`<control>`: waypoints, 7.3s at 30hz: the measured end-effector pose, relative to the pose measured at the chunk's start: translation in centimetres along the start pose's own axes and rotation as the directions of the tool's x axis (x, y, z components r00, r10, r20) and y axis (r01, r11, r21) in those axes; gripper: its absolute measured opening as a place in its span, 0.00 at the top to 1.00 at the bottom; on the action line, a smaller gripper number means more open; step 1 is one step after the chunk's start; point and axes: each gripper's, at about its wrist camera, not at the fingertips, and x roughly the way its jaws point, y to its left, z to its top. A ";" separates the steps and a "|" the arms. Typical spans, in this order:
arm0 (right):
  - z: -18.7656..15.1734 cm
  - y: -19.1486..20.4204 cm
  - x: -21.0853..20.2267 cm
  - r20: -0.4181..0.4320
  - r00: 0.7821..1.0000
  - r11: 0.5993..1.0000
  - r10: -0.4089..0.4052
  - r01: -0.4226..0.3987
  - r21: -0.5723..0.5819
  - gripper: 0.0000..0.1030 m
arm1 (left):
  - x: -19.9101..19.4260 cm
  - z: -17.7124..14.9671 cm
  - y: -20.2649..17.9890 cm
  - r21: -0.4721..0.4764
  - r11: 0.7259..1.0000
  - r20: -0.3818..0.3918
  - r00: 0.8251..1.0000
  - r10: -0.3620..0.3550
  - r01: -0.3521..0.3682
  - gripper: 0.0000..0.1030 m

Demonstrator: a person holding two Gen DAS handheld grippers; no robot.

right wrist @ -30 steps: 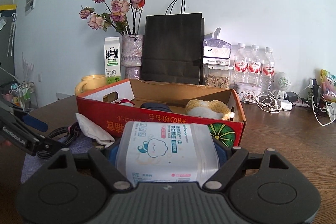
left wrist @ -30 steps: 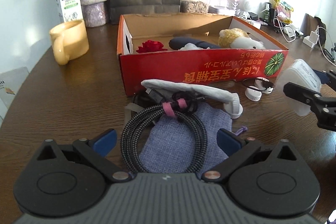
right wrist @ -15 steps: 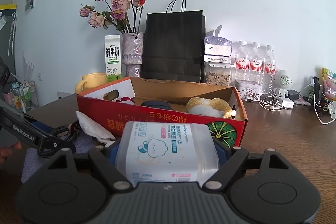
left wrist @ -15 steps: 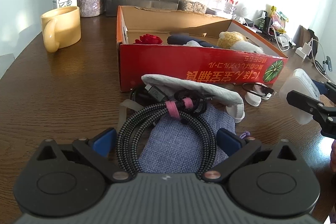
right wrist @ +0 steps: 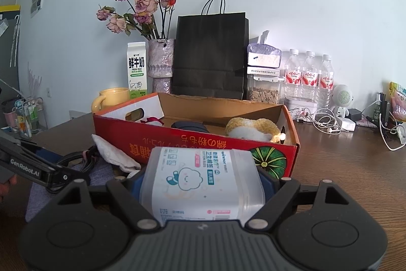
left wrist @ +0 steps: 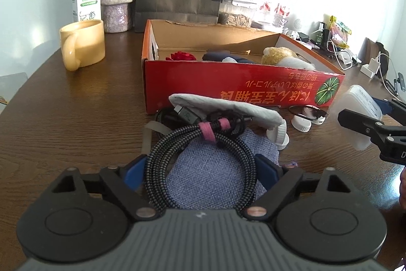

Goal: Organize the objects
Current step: 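Lift the cable with the left tool while the right tool holds the wipes pack, then carry the cable and wipes pack with both tools over the red box, then open both tools to drop the cable and wipes into the box, then move the left tool back to the grey cloth drawstring bag, then grasp and lift the grey cloth bag with the left tool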

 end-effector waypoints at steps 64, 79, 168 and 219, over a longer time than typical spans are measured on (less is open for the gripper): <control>3.5 0.8 0.2 0.082 0.997 0.997 0.001 0.005 -0.072 0.20 | -4.7 5.3 -4.1 -0.055 0.996 0.239 0.968 0.078 -0.067 0.16; 8.3 0.4 8.6 0.061 0.998 0.997 -0.006 0.011 -0.074 0.20 | 1.5 11.5 -3.9 -0.094 0.994 0.257 0.963 0.077 -0.054 0.16; 2.2 0.0 0.2 -0.112 0.994 0.999 -0.001 -0.003 -0.037 0.00 | -3.9 2.6 -3.2 -0.037 0.988 0.105 0.983 0.150 -0.147 0.00; -2.8 0.2 -1.2 -0.243 0.968 0.997 0.069 -0.063 0.032 0.00 | -3.5 -4.2 -5.6 0.141 0.990 -0.014 1.000 0.013 -0.011 0.61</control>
